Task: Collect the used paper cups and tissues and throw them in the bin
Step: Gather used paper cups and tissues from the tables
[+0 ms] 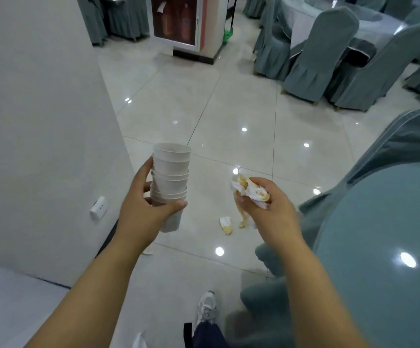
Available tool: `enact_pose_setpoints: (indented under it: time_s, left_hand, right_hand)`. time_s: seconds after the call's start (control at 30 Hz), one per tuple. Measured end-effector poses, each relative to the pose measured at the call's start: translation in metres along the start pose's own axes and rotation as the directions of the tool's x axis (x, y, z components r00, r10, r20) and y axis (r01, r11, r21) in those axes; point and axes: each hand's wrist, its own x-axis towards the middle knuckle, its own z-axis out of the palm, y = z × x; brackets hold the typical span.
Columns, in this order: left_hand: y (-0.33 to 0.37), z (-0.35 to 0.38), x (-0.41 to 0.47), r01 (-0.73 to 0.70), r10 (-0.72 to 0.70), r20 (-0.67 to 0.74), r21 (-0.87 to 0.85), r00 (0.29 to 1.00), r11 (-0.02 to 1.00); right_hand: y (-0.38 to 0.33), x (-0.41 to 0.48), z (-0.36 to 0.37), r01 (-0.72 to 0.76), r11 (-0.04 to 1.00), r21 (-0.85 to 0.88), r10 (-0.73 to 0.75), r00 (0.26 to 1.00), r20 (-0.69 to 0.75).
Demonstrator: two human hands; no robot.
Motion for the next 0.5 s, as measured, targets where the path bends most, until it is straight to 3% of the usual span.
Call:
enact_pose_setpoints:
  time_s: [0.23,0.5]
  left_hand:
    - [0.034,0.042,0.138,0.037,-0.038,-0.06,-0.014,0.998,0.999]
    - [0.028,0.026,0.28,0.075,-0.078,-0.143,-0.029,0.987,0.997]
  right_hand:
    - [-0.023,0.164,-0.012,0.073,0.997,-0.005,-0.073,0.994,0.077]
    - [-0.043,0.32,0.046,0.059,0.998,0.01,-0.06,0.985,0.163]
